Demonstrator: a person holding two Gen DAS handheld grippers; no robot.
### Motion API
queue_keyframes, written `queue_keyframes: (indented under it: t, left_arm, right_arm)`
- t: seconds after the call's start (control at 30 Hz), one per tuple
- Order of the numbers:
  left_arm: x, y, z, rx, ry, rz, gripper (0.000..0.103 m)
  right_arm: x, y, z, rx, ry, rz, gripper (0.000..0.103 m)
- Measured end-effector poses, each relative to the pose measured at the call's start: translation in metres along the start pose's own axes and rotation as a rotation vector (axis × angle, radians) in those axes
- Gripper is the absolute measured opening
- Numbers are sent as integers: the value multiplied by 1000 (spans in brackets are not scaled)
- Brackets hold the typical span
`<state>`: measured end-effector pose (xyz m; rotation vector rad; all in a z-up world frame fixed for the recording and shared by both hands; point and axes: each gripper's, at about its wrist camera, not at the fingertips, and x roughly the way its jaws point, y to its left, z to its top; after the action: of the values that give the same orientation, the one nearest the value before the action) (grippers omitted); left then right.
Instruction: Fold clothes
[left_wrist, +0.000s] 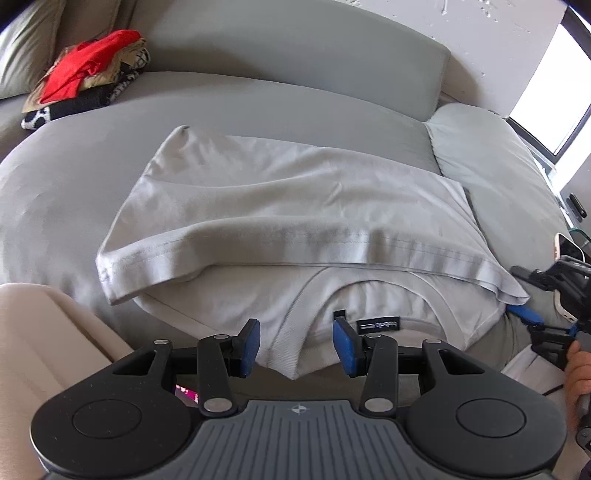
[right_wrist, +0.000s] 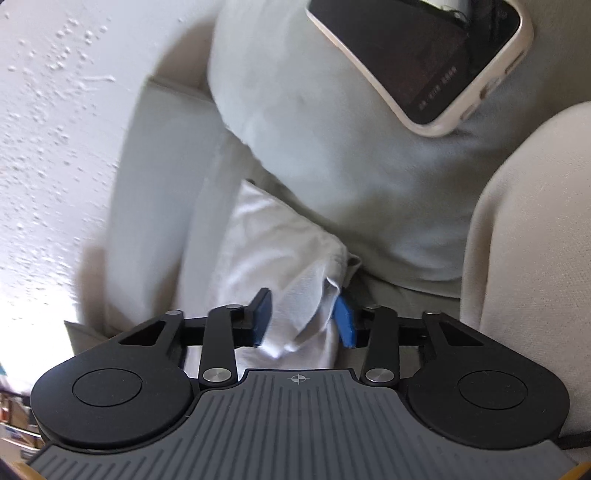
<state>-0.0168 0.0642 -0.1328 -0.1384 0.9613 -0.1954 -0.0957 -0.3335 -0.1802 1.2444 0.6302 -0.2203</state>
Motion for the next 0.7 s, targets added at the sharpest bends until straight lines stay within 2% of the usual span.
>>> queue_keyframes:
  t: [0.07,0.17,0.27,0.37,0.47,0.53,0.63,0.67,0.7]
  left_arm:
    - [-1,1,-1,-3,-2,2,42]
    - [-1,1,-2,-3,-1,0,42]
    - [-1,1,-3,-2,3,-5,42]
    - [-1,1,-4,-3,2,-6,42]
    - [-2,3,-5,-5,-1,-4,42]
    - [-2,4,-6,-13,1,-5,42]
    - [-1,7,-6,-25,6,-9,42]
    - [-1,7,-6,-28,6,-10,42]
    - [-1,8,-5,-31,6,-11,42]
  right_arm:
    - [-2,1,1,-12,-2,30,38]
    - [0,4,2,-21,15,66,38]
    - [12,7,1,-27,56,39,38]
    - [16,1,-2,-21,43,10,37]
    - [20,1,-5,-17,18,16,38]
    - [23,-2,-5,-10,21,52,37]
    - [25,-4,-7,10,34,113,27]
    - [25,-2,-8,1,32,109,25]
    - [24,-1,-8,-9,30,106,19]
